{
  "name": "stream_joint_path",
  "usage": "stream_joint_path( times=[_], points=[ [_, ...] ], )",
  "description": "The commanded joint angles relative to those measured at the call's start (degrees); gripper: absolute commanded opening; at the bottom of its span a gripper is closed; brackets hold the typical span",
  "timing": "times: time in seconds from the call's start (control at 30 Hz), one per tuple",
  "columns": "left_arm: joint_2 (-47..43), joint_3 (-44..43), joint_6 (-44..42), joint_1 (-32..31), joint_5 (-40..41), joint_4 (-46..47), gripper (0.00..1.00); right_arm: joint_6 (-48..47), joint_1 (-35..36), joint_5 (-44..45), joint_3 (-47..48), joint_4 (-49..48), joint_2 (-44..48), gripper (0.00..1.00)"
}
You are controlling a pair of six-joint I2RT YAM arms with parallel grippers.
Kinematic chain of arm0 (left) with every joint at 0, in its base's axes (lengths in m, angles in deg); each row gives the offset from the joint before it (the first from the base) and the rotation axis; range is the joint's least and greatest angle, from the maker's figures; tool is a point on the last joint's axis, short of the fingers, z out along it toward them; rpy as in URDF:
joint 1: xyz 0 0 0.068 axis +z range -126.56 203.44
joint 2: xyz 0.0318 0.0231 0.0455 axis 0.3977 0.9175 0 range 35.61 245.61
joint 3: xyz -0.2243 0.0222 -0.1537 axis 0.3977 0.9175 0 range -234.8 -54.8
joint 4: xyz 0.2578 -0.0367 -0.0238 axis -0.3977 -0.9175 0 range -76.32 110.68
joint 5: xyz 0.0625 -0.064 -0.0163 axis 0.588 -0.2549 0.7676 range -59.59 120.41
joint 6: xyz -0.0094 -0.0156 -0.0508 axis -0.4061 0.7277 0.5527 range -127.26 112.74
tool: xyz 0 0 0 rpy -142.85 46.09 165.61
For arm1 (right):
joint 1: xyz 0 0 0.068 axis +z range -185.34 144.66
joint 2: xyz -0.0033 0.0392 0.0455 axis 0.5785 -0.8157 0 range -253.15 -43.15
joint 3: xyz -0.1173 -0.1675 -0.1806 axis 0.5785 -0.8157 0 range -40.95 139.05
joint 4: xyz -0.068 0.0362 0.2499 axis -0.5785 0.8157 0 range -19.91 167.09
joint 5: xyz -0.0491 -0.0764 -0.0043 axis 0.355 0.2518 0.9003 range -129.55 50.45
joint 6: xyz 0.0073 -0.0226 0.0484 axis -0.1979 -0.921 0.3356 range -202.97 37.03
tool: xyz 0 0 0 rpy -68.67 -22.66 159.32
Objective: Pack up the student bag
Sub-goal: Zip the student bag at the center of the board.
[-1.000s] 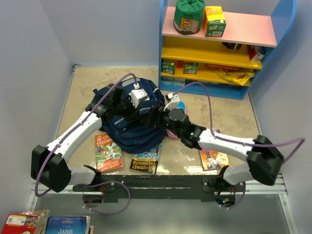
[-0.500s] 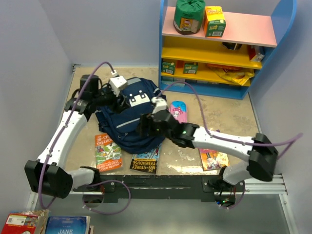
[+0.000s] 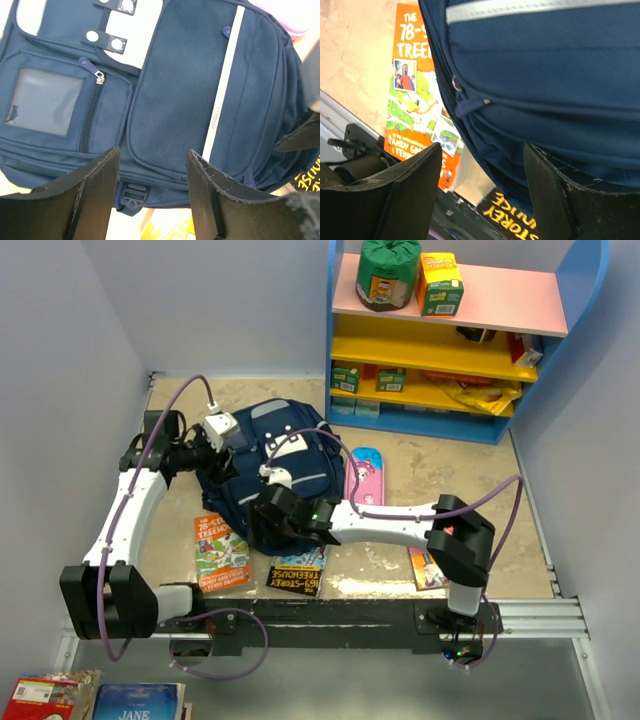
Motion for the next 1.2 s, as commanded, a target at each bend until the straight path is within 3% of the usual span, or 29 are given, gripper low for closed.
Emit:
stream_joint_path(
  times=[0.0, 0.33, 0.47, 0.77, 1.17],
  points=[
    [-1.81, 1.60, -2.98, 0.37, -1.76, 0.36, 0.59, 3.18, -0.02, 2.21, 5.61, -0.13, -1.50, 0.68],
    [-3.21, 3.45, -4.12, 0.46, -1.67, 0.18, 0.57, 3.36, 0.07, 6.42, 11.50, 3.20, -5.54, 0.58],
    [-3.57, 3.89, -4.21, 0.46, -2.46, 0.18, 0.57, 3.53, 0.42, 8.62, 15.45, 7.50, -9.32, 0.46],
    [-4.53, 3.10, -5.53, 0.55, -3.34, -1.14, 0.56, 3.54, 2.70, 17.67, 19.42, 14.89, -13.37, 0.44],
    [-4.18, 3.45, -6.67, 0.55, -4.13, -1.57, 0.52, 3.54, 2.79, 23.74, 15.36, 15.07, -9.50, 0.37]
  ],
)
